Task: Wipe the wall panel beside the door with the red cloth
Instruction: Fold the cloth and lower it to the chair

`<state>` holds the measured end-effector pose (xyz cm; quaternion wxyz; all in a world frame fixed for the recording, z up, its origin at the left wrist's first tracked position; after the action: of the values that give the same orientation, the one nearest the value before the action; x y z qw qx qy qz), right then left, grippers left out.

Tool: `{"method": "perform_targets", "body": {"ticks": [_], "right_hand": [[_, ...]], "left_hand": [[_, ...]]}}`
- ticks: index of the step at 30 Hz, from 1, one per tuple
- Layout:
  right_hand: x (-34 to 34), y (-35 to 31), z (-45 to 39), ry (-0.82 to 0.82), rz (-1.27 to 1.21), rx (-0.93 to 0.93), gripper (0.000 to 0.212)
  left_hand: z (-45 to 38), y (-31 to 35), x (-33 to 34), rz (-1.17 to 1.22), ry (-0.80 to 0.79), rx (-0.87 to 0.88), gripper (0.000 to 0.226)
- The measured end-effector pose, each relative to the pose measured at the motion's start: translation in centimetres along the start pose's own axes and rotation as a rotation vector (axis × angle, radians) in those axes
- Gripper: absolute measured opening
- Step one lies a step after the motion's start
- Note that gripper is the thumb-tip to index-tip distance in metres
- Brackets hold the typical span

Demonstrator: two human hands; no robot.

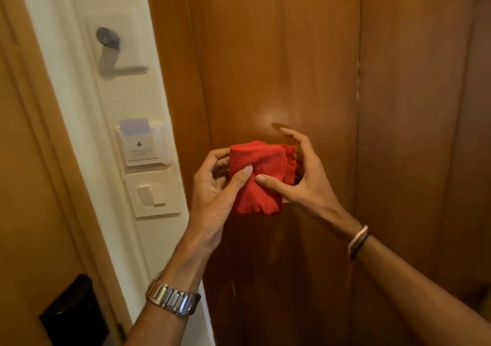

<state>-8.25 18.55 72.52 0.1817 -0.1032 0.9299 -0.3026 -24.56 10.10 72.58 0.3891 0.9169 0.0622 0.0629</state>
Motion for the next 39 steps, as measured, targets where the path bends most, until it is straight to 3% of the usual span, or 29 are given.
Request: {"method": "perform_targets", "body": {"ticks": [4,9,13,17,20,27,30,32,35,39], "right_hand": [[-3.3,1.9,2.2,0.064,-0.216,0.127,0.11],[-5.7,6.1,6.8,0.09,-0.364,0.35,0.099],[-6.4,10.1,12.3,0.136,-0.382,0.557,0.106],[-6.7,15.2,19.3,0.211,-0.358,0.741,0.108],[-6.2,20.0,26.8,0.21,-0.331,0.946,0.105],[-4.0,28.0,44.6,0.245,-0.375,1.437,0.071],[-2.5,31.0,52.4,0.299,-0.325,1.624,0.048],[-1.7,32.6,56.9,0.327,-0.289,1.741,0.046],[-1.0,34.8,62.6,0.298,-0.237,1.851,0.049],[-0.3,37.2,68.1,0.226,-0.193,1.946,0.044]], "left_hand": [[1.0,-3.1,2.7,0.238,-0.09,-0.165,0.03],[3.4,-7.7,5.6,0.359,-0.063,-0.316,0.029],[7.2,-13.1,7.6,0.288,-0.049,-0.48,0.047],[13.0,-19.7,9.9,0.188,-0.227,-0.733,0.061],[19.1,-25.8,11.3,0.1,-0.225,-0.921,0.069],[35.3,-37.6,13.1,0.003,-0.112,-1.322,0.053],[42.2,-41.6,14.2,-0.103,-0.067,-1.38,0.058],[46.2,-43.5,15.3,-0.1,-0.07,-1.404,0.056],[51.3,-46.0,16.8,-0.129,-0.207,-1.424,0.062],[55.7,-48.6,18.3,-0.274,-0.465,-1.365,0.037]]}}
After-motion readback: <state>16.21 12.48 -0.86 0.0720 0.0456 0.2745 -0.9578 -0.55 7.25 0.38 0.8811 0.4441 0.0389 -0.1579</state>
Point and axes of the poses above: each hand's wrist, its own z-axis away from the middle knuckle, its own x-axis out of the palm, y = z × x, the point moved 6 cm from there along -z, towards the middle knuckle, and after that the axes turned 6 degrees about -y, right-handed, at the moved point
